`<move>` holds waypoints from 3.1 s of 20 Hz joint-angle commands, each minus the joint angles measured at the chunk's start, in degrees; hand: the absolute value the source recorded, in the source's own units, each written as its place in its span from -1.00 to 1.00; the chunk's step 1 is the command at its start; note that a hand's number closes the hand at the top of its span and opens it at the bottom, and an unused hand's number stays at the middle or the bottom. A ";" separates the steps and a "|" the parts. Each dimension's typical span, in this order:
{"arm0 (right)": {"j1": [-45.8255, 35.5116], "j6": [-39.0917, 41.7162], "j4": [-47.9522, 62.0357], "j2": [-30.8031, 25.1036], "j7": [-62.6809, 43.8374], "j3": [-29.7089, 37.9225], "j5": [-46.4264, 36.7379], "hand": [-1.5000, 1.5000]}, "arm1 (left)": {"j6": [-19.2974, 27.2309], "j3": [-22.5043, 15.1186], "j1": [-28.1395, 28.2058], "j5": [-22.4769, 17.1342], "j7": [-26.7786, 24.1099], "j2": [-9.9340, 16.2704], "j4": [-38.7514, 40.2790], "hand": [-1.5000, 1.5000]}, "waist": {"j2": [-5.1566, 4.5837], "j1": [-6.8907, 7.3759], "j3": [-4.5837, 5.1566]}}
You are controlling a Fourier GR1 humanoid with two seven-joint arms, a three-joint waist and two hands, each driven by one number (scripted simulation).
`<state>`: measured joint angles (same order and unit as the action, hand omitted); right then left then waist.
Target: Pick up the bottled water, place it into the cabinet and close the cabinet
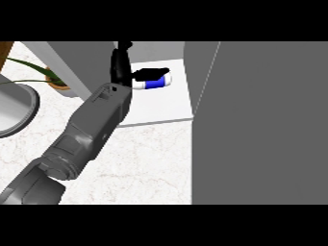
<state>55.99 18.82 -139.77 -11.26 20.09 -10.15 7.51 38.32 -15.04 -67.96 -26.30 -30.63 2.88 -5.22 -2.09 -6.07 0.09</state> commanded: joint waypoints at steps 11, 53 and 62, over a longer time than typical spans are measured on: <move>2.40 0.97 -4.58 0.18 -3.17 -0.34 3.96 -1.00 | -16.70 5.93 -1.00 -4.08 -8.56 -1.15 -6.32 -1.00 | 1.28 2.99 -0.02; 2.31 5.68 -12.17 -9.73 -9.72 -10.30 -10.02 1.00 | -23.80 -18.97 58.62 -7.76 3.46 10.38 -82.93 1.00 | 2.64 6.80 0.01; 2.22 9.08 -14.50 -14.26 -4.49 -15.77 -16.16 1.00 | -27.07 -10.49 69.96 -13.03 1.76 19.94 -93.14 -1.00 | 3.08 5.71 0.12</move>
<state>56.40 27.35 -143.01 -23.13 17.37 -24.33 0.34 12.86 -29.31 -1.93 -36.50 -28.78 19.26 -94.67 0.81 0.22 0.13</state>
